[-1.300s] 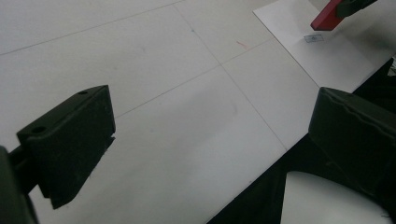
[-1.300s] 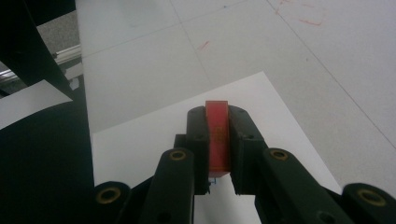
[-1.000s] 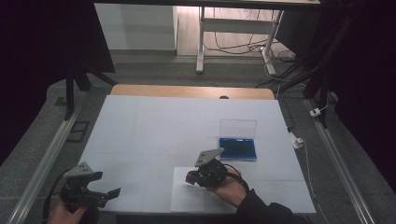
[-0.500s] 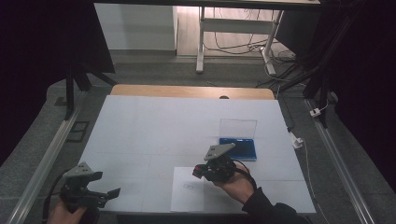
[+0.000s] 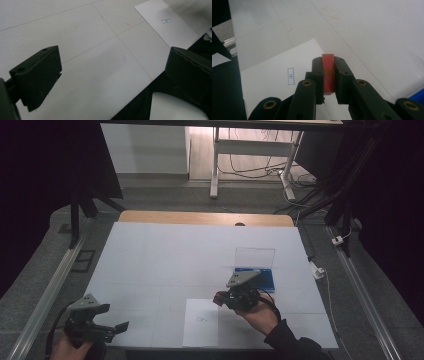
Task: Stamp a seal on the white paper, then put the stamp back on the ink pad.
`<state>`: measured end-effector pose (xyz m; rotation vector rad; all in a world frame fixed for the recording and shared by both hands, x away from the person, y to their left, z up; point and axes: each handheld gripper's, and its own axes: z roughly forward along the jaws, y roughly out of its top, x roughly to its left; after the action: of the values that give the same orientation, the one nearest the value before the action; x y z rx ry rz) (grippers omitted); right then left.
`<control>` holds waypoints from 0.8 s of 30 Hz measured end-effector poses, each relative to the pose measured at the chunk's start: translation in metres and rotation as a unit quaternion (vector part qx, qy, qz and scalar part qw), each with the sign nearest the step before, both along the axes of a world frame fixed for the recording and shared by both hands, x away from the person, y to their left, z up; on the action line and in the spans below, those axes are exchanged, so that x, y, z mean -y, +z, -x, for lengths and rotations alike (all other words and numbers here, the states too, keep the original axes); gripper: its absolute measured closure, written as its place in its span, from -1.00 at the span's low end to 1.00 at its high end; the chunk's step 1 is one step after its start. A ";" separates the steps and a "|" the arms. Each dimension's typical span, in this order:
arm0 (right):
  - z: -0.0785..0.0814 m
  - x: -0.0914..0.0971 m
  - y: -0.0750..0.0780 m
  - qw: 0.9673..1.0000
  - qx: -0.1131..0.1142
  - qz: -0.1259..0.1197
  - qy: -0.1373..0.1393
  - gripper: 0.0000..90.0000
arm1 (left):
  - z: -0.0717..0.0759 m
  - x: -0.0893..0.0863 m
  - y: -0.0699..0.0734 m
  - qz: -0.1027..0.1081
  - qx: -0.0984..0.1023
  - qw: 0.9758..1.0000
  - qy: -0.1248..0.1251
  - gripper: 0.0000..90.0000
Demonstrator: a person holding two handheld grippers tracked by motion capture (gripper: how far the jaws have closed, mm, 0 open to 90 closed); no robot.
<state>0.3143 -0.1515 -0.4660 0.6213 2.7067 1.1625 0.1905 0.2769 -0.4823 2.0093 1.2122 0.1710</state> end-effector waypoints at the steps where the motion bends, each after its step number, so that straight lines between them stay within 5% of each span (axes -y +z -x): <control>1: -0.001 0.001 0.000 1.000 0.001 -0.001 -0.002 0.77 | 0.000 0.000 0.000 0.000 0.000 1.000 0.000 -0.98; 24: -0.021 0.038 0.009 0.997 0.021 -0.009 -0.069 0.77 | 0.000 0.000 0.000 0.001 -0.001 1.000 0.000 -0.97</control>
<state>0.3357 -0.1894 -0.4566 0.7656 2.5758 1.1522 0.1910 0.2771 -0.4824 2.0085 1.2139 0.1677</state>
